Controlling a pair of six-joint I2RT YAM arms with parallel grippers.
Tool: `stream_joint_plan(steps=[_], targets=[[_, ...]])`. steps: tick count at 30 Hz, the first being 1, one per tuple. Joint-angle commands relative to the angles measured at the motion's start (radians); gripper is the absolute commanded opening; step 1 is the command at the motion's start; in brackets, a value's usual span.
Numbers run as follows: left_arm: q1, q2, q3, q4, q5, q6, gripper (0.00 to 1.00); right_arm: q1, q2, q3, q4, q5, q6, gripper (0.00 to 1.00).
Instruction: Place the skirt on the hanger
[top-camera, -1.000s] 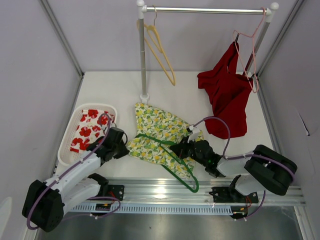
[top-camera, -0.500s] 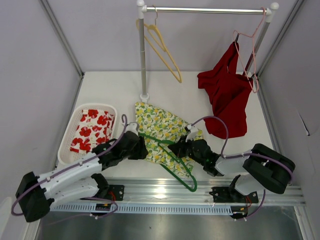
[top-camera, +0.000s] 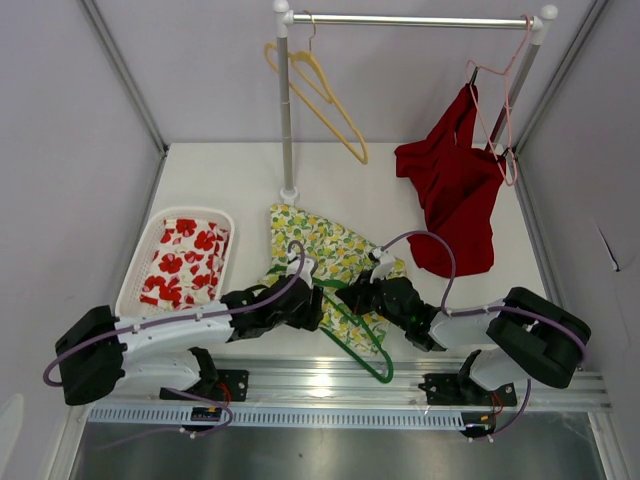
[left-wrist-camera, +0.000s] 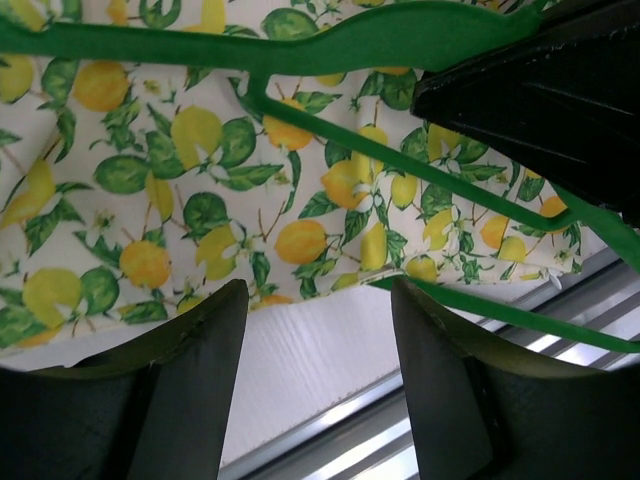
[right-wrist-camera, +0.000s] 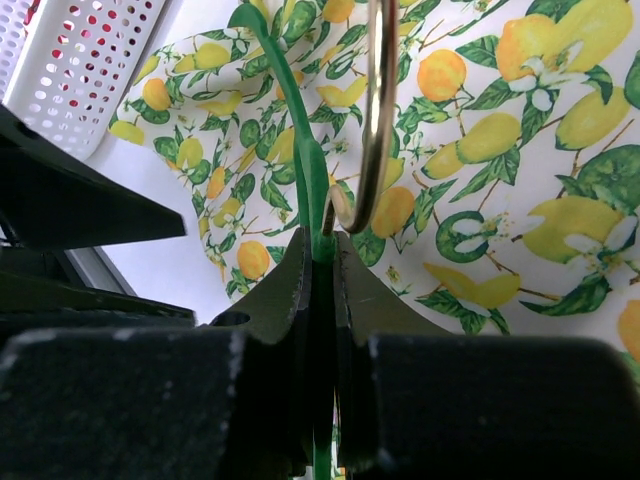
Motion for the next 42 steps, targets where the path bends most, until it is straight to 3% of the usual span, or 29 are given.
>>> stream_joint_plan(steps=[1,19,21,32,42], targets=[[-0.014,0.061,0.036,0.127,0.007,0.074,0.65,0.004,0.02,-0.01,-0.192,0.058,-0.084,0.0],[-0.063,0.331,0.034,0.328,0.039,0.108,0.61,0.001,0.025,0.0,-0.215,0.06,-0.084,0.0],[-0.069,0.355,0.033,0.306,0.025,0.105,0.55,0.0,0.023,0.001,-0.215,0.058,-0.085,0.0],[-0.087,0.362,0.033,0.208,-0.045,0.085,0.0,0.0,0.049,0.0,-0.197,0.058,-0.076,0.0],[-0.074,0.221,0.158,0.013,-0.055,0.134,0.0,-0.054,0.029,-0.014,-0.208,0.046,-0.078,0.0]])
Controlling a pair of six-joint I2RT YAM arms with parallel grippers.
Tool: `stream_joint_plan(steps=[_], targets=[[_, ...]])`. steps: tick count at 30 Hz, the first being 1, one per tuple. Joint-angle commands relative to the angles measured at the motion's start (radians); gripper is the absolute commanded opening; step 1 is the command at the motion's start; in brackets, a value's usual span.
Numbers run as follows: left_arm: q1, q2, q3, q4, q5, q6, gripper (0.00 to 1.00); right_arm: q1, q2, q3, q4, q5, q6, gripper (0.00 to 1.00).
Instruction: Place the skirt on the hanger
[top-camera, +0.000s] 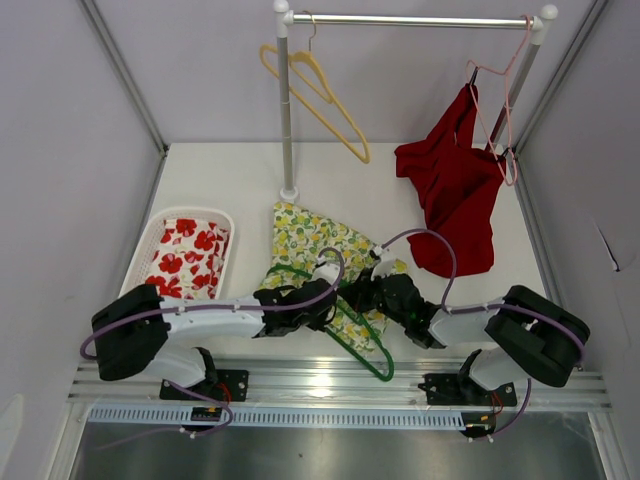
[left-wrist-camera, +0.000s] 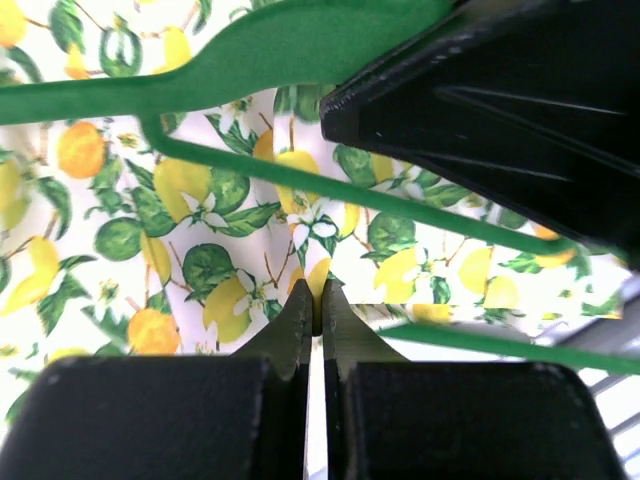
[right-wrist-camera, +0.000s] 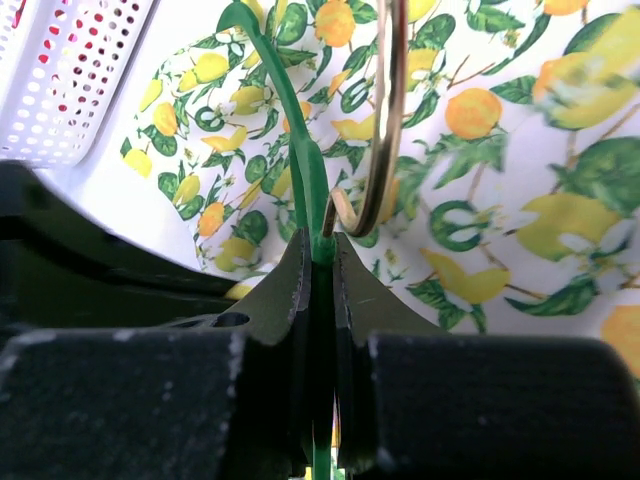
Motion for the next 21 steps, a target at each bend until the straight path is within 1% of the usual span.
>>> stream_joint_plan(steps=[1,4,8,12,13,14,15,16,17,19,20,21], targets=[[0.007,-0.066,0.067,-0.113,0.002,0.031,0.0,-0.036,0.009,-0.029,-0.186,0.066,-0.083,0.0],[0.021,-0.1,0.086,-0.175,0.023,0.033,0.0,-0.042,0.0,-0.036,-0.189,0.069,-0.089,0.0],[0.046,-0.133,0.096,-0.211,0.046,0.031,0.0,-0.034,0.02,-0.036,-0.181,0.07,-0.088,0.0],[0.067,-0.112,0.117,-0.241,0.115,0.074,0.0,-0.03,0.03,-0.038,-0.178,0.067,-0.083,0.0],[0.066,-0.104,0.123,-0.237,0.139,0.084,0.02,-0.025,0.032,-0.036,-0.175,0.066,-0.081,0.0],[0.064,-0.1,0.123,-0.22,0.164,0.1,0.04,-0.007,0.038,-0.033,-0.177,0.067,-0.08,0.0],[0.061,-0.101,0.114,-0.175,0.186,0.104,0.1,0.007,0.044,-0.026,-0.178,0.075,-0.08,0.0],[0.058,-0.103,0.11,-0.156,0.213,0.104,0.14,0.021,0.049,-0.021,-0.181,0.086,-0.077,0.0],[0.055,-0.097,0.11,-0.14,0.23,0.105,0.21,0.042,0.066,-0.02,-0.181,0.101,-0.069,0.0],[0.04,-0.086,0.116,-0.104,0.236,0.114,0.3,0.049,0.081,-0.02,-0.171,0.104,-0.058,0.0],[0.02,-0.078,0.122,-0.091,0.244,0.122,0.38,0.05,0.089,-0.018,-0.171,0.107,-0.055,0.0],[0.006,-0.06,0.125,-0.07,0.246,0.127,0.41,0.049,0.093,-0.012,-0.174,0.112,-0.054,0.0]])
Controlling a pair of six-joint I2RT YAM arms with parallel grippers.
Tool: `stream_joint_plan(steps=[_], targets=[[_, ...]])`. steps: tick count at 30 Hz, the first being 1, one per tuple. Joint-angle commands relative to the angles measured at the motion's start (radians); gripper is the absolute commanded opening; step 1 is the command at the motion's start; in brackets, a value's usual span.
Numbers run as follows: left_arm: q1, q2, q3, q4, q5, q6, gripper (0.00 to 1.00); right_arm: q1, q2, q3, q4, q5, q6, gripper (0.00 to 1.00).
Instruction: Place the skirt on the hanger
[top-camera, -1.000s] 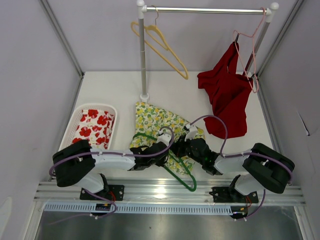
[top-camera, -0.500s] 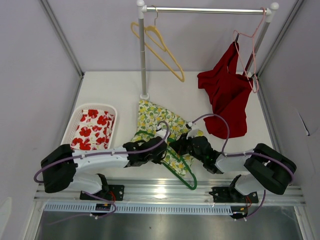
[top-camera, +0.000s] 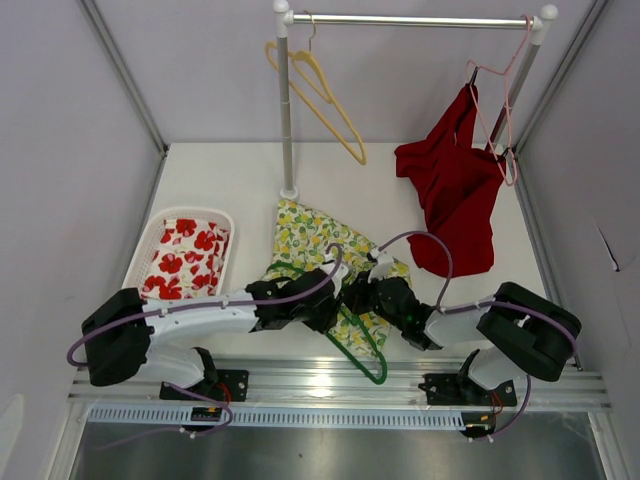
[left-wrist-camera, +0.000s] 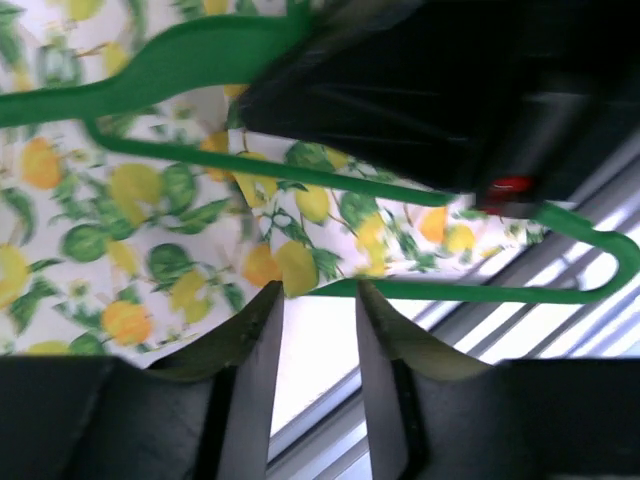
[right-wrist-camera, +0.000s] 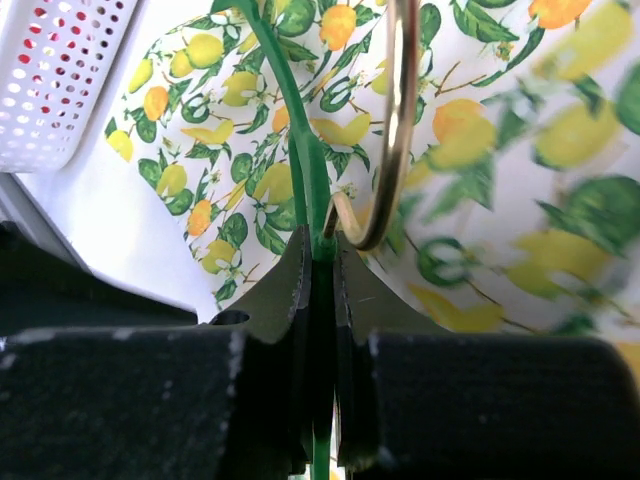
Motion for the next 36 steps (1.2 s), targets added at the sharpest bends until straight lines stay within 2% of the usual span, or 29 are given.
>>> stream_joint_plan(steps=[1,4,12,18,25,32,36], targets=[[-0.049,0.033,0.051,0.085,0.051,0.042,0.44,0.011,0.055,-0.01,-0.212,0.068,-0.063,0.0],[-0.104,0.063,0.068,0.124,0.037,0.051,0.48,0.005,0.041,0.0,-0.228,0.071,-0.066,0.0],[-0.21,0.16,0.079,0.212,-0.036,0.046,0.47,-0.049,-0.003,-0.023,-0.229,0.028,-0.06,0.0],[-0.268,0.224,0.068,0.31,-0.076,0.1,0.54,-0.067,-0.003,-0.033,-0.214,0.006,-0.05,0.0],[-0.342,0.269,0.051,0.425,-0.222,0.171,0.58,-0.081,-0.003,-0.034,-0.206,-0.024,-0.044,0.0],[-0.397,0.327,-0.012,0.571,-0.36,0.198,0.58,-0.106,0.008,-0.036,-0.191,-0.069,-0.037,0.0],[-0.417,0.355,0.007,0.588,-0.414,0.235,0.58,-0.113,0.017,-0.034,-0.182,-0.089,-0.03,0.0]])
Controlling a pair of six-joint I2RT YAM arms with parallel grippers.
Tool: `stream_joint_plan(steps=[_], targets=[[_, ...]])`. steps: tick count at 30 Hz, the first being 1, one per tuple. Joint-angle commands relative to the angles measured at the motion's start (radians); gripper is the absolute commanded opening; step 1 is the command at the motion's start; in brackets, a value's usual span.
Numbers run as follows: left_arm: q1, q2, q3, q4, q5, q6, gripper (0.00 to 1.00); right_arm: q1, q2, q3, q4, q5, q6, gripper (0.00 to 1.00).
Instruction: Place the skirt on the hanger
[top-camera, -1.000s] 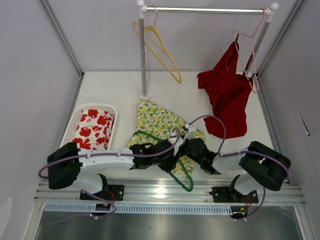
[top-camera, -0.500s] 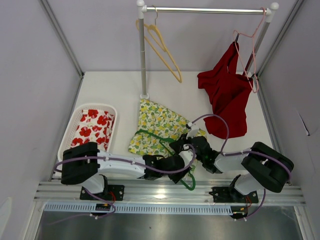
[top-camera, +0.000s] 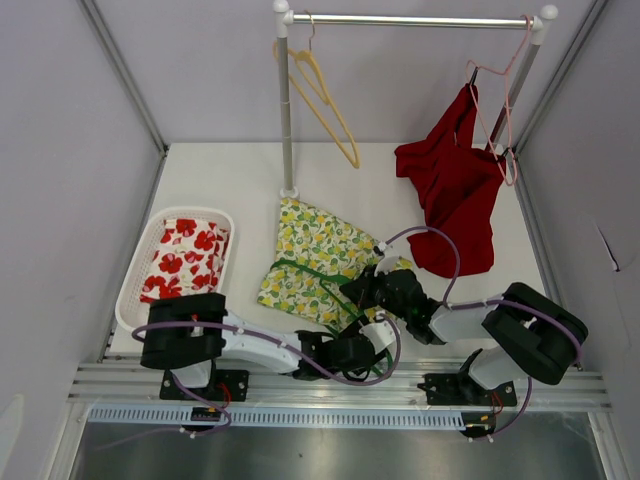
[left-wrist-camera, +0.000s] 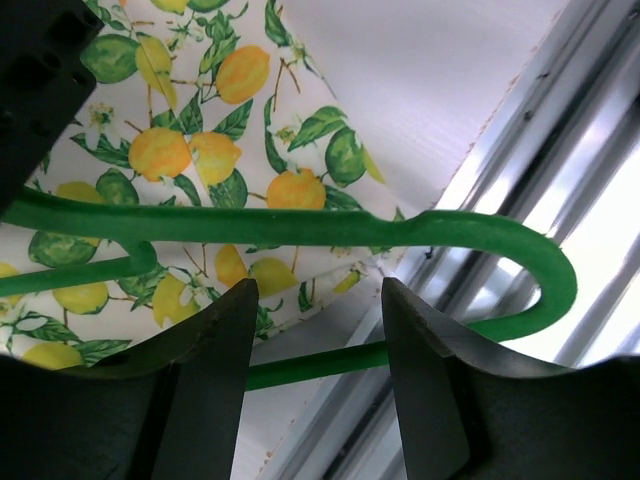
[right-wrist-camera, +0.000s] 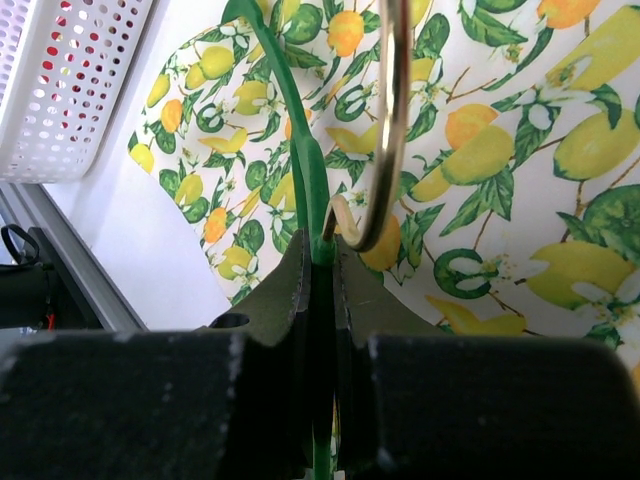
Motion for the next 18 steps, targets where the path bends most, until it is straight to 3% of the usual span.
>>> stream_joint_plan(steps=[1,12,15,18], targets=[[-0.016,0.02,0.027,0.076,-0.097,0.052,0.58,-0.016,0.044,-0.034,-0.159,0.018,-0.046,0.0],[-0.033,0.116,0.056,0.105,-0.142,0.092,0.56,-0.024,0.047,-0.02,-0.169,-0.008,-0.048,0.0],[-0.04,0.138,0.082,0.084,-0.16,0.092,0.45,-0.026,0.043,-0.021,-0.172,-0.009,-0.048,0.0],[-0.043,0.144,0.088,0.072,-0.174,0.09,0.19,-0.029,0.037,-0.02,-0.179,-0.005,-0.051,0.0]])
